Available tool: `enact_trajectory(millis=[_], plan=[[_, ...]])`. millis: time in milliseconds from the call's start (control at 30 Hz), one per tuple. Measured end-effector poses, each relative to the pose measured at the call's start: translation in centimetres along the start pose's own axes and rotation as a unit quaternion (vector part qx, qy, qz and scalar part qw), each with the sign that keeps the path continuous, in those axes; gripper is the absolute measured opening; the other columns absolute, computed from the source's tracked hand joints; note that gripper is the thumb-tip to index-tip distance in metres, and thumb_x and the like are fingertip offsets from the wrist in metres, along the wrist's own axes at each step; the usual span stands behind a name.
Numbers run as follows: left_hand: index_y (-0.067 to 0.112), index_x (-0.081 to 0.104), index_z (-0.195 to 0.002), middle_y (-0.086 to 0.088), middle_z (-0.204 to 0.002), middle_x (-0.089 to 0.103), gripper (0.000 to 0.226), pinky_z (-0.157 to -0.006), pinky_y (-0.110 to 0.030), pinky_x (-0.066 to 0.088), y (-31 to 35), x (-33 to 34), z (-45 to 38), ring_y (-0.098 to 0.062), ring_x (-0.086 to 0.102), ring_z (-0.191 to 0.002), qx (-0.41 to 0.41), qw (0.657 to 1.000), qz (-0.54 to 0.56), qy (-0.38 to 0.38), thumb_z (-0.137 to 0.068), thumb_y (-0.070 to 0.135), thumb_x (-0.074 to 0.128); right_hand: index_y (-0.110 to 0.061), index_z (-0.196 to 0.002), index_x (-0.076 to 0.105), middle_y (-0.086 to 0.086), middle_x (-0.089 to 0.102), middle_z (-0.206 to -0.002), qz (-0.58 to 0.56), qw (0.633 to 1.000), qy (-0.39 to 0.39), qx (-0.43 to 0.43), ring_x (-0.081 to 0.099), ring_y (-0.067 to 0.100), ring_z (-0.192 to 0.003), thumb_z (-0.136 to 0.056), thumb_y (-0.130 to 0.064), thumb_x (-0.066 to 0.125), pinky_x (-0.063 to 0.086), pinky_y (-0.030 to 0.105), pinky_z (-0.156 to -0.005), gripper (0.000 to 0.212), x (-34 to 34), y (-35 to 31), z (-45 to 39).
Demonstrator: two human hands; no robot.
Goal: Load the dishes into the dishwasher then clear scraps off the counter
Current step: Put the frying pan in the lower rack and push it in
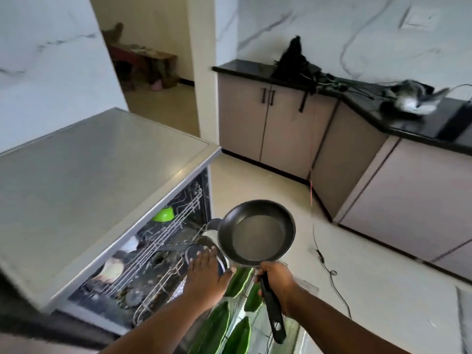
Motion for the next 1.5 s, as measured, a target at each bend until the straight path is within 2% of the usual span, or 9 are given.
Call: enact_trajectory(millis=[233, 333, 467, 567, 733, 900, 1133, 1300, 1500], plan=[[0.015, -0.011, -0.152, -0.008, -0.159, -0.014, 0.086, -0.117, -0.041, -0.008, 0.5, 1.9, -5.6, -0.028, -0.014, -0.146, 0.133, 0.983, -0.057, -0.111, -0.090, 0.069, 0.013, -0.003, -0.080, 0.058, 0.017, 0.056, -0.067, -0.028, 0.985, 0.164, 0.045, 0.052, 0.026, -0.054, -0.077, -0.013, 0.054, 0.044, 0.034, -0.056, 0.010, -3.7, 1.3, -4.7], [0.016, -0.011, -0.152, -0.008, -0.160, -0.013, 0.107, -0.119, -0.043, -0.007, -0.3, 3.5, -8.1, -0.027, -0.013, -0.146, 0.175, 0.971, -0.077, -0.143, -0.067, 0.081, -0.009, -0.001, -0.083, 0.050, 0.017, 0.053, -0.062, -0.039, 0.966, 0.238, 0.094, 0.052, 0.026, -0.043, -0.080, -0.009, 0.048, 0.045, 0.029, -0.044, 0.008, -4.6, 3.1, -5.7], [0.015, -0.009, -0.152, -0.009, -0.160, -0.010, 0.122, -0.119, -0.044, -0.008, -1.4, 6.6, -10.8, -0.028, -0.010, -0.147, 0.200, 0.957, -0.115, -0.175, -0.052, 0.083, -0.023, -0.003, -0.101, 0.047, 0.019, 0.065, -0.085, 0.036, 0.931, 0.322, 0.167, 0.069, 0.034, -0.069, -0.085, -0.015, 0.047, 0.058, 0.040, -0.062, 0.020, -6.5, 6.4, -6.5], [0.015, -0.017, -0.149, -0.009, -0.159, -0.015, 0.127, -0.117, -0.043, -0.013, -1.7, 8.9, -11.6, -0.028, -0.014, -0.146, 0.205, 0.947, -0.129, -0.211, -0.043, 0.084, -0.029, -0.002, -0.095, 0.048, 0.017, 0.065, -0.075, 0.031, 0.915, 0.347, 0.202, 0.069, 0.034, -0.057, -0.082, -0.015, 0.048, 0.058, 0.040, -0.058, 0.018, -7.1, 9.1, -7.3], [0.017, -0.028, -0.139, -0.006, -0.156, -0.022, 0.123, -0.097, -0.028, -0.035, -1.7, 12.8, -12.7, -0.025, -0.019, -0.145, 0.226, 0.932, -0.135, -0.249, -0.038, 0.086, -0.035, -0.004, -0.095, 0.046, 0.018, 0.064, -0.078, 0.008, 0.920, 0.326, 0.219, 0.066, 0.034, -0.055, -0.084, -0.020, 0.047, 0.059, 0.044, -0.057, 0.019, -6.6, 12.2, -11.2], [0.019, -0.029, -0.137, -0.004, -0.155, -0.024, 0.111, -0.117, -0.041, -0.013, -1.9, 16.1, -13.8, -0.022, -0.024, -0.142, 0.230, 0.925, -0.147, -0.264, -0.047, 0.084, -0.029, -0.006, -0.098, 0.048, 0.014, 0.059, -0.071, 0.008, 0.939, 0.299, 0.168, 0.056, 0.026, -0.045, -0.085, -0.015, 0.047, 0.044, 0.024, -0.039, 0.016, -5.5, 13.6, -15.6], [0.020, -0.031, -0.137, -0.003, -0.154, -0.027, 0.114, -0.115, -0.038, -0.016, -3.1, 22.4, -14.4, -0.019, -0.024, -0.141, 0.209, 0.922, -0.156, -0.288, -0.043, 0.084, -0.031, -0.015, -0.108, 0.040, 0.009, 0.064, -0.082, 0.042, 0.938, 0.294, 0.178, 0.062, 0.023, -0.055, -0.091, -0.022, 0.047, 0.050, 0.030, -0.047, 0.020, -4.7, 19.1, -21.5], [0.021, -0.021, -0.148, -0.002, -0.157, -0.022, 0.099, -0.111, -0.034, -0.018, -3.7, 26.5, -13.0, -0.015, -0.027, -0.137, 0.203, 0.918, -0.167, -0.299, -0.067, 0.078, -0.012, -0.021, -0.098, 0.031, 0.010, 0.063, -0.095, 0.030, 0.927, 0.322, 0.190, 0.064, 0.029, -0.072, -0.093, -0.022, 0.041, 0.058, 0.047, -0.070, 0.011, -3.4, 22.0, -24.5], [0.020, -0.015, -0.151, -0.005, -0.158, -0.020, 0.086, -0.110, -0.033, -0.017, -3.8, 29.1, -12.5, -0.021, -0.016, -0.146, 0.187, 0.909, -0.187, -0.321, -0.084, 0.071, 0.003, -0.021, -0.096, 0.029, 0.012, 0.063, -0.107, 0.066, 0.922, 0.342, 0.172, 0.063, 0.036, -0.081, -0.097, -0.024, 0.032, 0.052, 0.043, -0.072, 0.004, -3.7, 23.3, -26.6]])
Point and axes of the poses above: each hand's wrist, its own z-axis away from the middle knuckle, its own x-axis out of the palm, y = z × x, the point moved 8 cm from there along -z, towards the middle knuckle
